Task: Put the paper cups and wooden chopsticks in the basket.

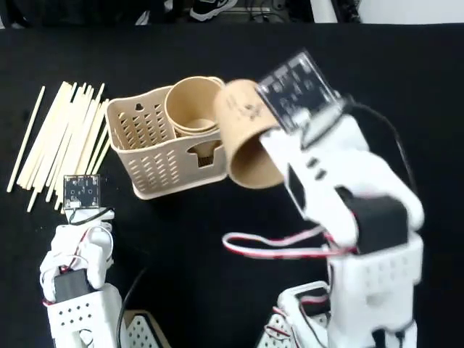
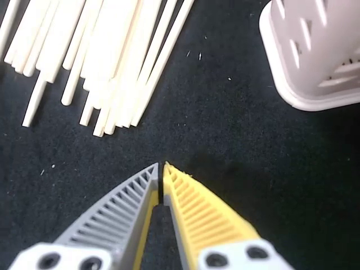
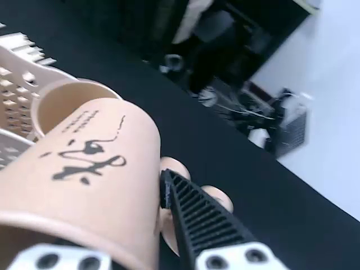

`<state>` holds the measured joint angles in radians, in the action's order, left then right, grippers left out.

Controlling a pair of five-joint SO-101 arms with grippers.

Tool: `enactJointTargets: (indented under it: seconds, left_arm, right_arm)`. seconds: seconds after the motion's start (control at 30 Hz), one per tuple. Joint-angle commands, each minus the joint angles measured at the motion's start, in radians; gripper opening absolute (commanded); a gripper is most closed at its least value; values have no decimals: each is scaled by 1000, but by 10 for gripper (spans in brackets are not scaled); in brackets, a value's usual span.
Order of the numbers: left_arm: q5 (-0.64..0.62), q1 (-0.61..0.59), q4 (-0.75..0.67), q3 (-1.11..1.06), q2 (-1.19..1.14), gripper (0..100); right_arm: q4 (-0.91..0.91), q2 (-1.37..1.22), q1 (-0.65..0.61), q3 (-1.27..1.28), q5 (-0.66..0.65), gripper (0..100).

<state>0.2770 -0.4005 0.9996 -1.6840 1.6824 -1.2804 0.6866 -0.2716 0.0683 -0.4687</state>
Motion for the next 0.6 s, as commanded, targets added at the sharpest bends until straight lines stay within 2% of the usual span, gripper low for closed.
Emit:
enactJointTargets:
  seconds: [0.0,0.23,0.57]
  left_arm:
    - [6,7,-15,-13,8,30]
    - [6,7,-15,-15,8,30]
    - [6,7,-15,-15,8,30]
  right_arm:
    - [25,-130,-55,-114,21,12]
    - [21,-329,-66,-249,21,12]
    - [18,-479,-66,-321,20,24]
